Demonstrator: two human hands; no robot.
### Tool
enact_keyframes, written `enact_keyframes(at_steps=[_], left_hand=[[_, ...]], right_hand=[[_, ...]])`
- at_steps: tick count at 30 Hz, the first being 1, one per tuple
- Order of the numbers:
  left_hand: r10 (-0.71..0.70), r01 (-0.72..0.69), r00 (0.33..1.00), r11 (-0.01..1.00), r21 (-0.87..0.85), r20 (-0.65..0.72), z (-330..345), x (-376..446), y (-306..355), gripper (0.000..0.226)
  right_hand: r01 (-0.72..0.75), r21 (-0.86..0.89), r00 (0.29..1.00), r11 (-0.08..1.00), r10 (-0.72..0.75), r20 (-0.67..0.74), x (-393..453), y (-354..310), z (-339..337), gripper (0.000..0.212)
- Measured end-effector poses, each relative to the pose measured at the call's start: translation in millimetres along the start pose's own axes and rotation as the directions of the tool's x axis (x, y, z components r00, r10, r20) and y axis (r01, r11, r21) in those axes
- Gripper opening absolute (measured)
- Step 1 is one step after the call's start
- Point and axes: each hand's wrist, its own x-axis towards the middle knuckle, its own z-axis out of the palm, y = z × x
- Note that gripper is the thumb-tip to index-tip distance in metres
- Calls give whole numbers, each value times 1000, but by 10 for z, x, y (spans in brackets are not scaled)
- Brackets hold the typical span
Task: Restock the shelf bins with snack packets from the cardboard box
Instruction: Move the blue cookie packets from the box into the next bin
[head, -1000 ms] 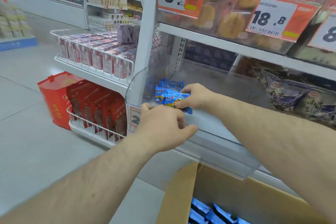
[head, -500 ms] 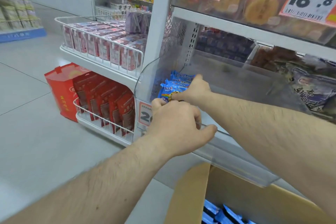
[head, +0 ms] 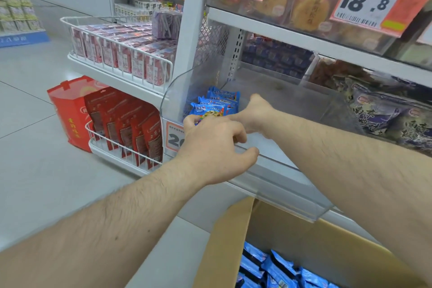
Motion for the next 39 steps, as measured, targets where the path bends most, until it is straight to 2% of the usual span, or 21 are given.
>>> enact_keyframes(at_steps=[2, 5, 8, 11, 13, 15, 17, 19, 22, 24, 26, 29, 32, 34, 36, 37, 39], left_hand=[[53, -53, 997, 999, 1, -52, -18, -7, 85, 30], [153, -161, 982, 985, -66, -115, -21, -54, 242, 20], [232, -240, 971, 956, -169, -63, 41, -160, 403, 12], [301, -261, 951, 907, -331, 75, 160, -330, 525, 6], [358, -266, 910, 891, -368, 208, 252, -443, 587, 3], [398, -291, 830, 907, -305, 390, 377, -546, 609, 5], [395, -351, 714, 916, -193, 578, 514, -618, 601, 3], [326, -357, 571, 925, -129, 753, 626, -677, 593, 13], [221, -355, 399, 932, -72, 890, 763, -745, 620, 21], [187, -374, 334, 926, -52, 924, 866, -775, 629, 23], [172, -383, 299, 922, -47, 939, 961, -793, 634, 24], [147, -367, 268, 929, -40, 952, 1060, -801, 594, 25], [114, -321, 262, 947, -25, 958, 1093, -796, 551, 24], [78, -220, 298, 975, -11, 951, 1107, -798, 541, 21], [-18, 38, 359, 999, 4, 933, 1148, -798, 528, 14], [-85, 188, 367, 982, 15, 926, 1163, -796, 526, 13], [-194, 401, 332, 915, 48, 923, 1189, -787, 527, 21]], right_hand=[[60, -73, 996, 996, -64, -62, -224, 60, -166, 43], [166, -102, 948, 981, -187, -259, -611, 203, -388, 6], [264, -81, 872, 961, -274, -405, -1053, 378, -510, 7], [301, -41, 841, 953, -286, -459, -1501, 599, -549, 11], [337, 34, 838, 941, -283, -466, -1719, 824, -499, 15], [352, 119, 850, 928, -263, -457, -1890, 1142, -337, 18], [288, 164, 880, 943, -193, -434, -2016, 1522, -93, 16], [121, 190, 940, 974, -51, -338, -2098, 1961, 218, 12], [-163, 60, 985, 985, 166, -42, -2137, 2681, 779, 17], [-225, -41, 947, 973, 229, 225, -2139, 3024, 1135, 23], [-277, -63, 864, 959, 278, 420, -2138, 3187, 1443, 16], [-357, -115, 778, 927, 363, 513, -2109, 3302, 1826, 18], [-375, -165, 763, 912, 405, 503, -2105, 3377, 2111, 17], [-379, -158, 784, 912, 408, 468, -2112, 3389, 2164, 12], [-345, -143, 807, 928, 371, 460, -2106, 3371, 2054, 18], [-317, -121, 825, 940, 337, 453, -2114, 3352, 1946, 23], [-252, -42, 885, 967, 247, 394, -2161, 3299, 1673, 23]])
